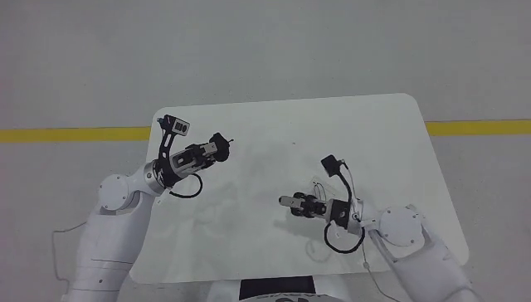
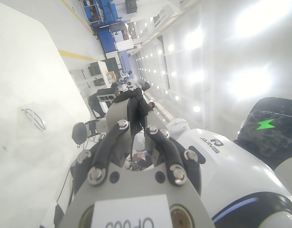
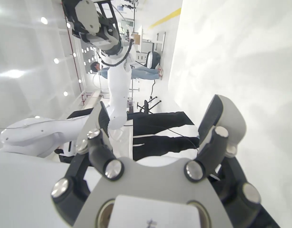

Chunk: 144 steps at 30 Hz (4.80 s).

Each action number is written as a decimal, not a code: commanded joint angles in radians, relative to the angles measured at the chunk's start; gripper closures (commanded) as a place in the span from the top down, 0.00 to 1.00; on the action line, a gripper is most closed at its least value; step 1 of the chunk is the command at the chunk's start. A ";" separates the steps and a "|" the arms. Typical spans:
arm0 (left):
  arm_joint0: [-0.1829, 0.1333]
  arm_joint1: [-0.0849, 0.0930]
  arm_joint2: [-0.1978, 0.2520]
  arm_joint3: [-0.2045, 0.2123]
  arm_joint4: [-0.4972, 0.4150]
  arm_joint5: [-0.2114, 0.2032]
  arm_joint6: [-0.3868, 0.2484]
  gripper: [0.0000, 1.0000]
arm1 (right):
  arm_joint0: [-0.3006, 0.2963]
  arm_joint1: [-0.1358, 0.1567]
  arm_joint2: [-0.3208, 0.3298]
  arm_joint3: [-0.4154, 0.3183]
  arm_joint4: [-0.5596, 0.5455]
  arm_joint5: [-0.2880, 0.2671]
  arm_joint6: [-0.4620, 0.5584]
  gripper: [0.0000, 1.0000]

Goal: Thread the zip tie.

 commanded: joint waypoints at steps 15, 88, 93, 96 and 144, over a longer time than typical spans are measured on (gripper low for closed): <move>0.000 0.000 0.000 0.000 0.000 0.000 0.000 0.00 | 0.007 0.015 -0.020 -0.078 -0.175 0.013 0.055 1.00; 0.000 0.000 0.000 0.000 0.000 0.000 0.000 0.00 | 0.342 -0.029 -0.332 0.005 -1.004 0.405 0.404 1.00; 0.000 0.000 0.000 0.000 0.000 0.000 0.000 0.00 | 0.365 -0.063 -0.327 0.049 -0.986 0.405 0.481 1.00; 0.000 0.000 0.000 0.000 0.000 0.000 0.000 0.00 | 0.368 -0.069 -0.325 0.052 -0.983 0.405 0.484 1.00; 0.000 0.000 0.000 0.000 0.000 0.000 0.000 0.00 | 0.323 -0.068 -0.284 0.089 -1.033 0.384 0.418 0.40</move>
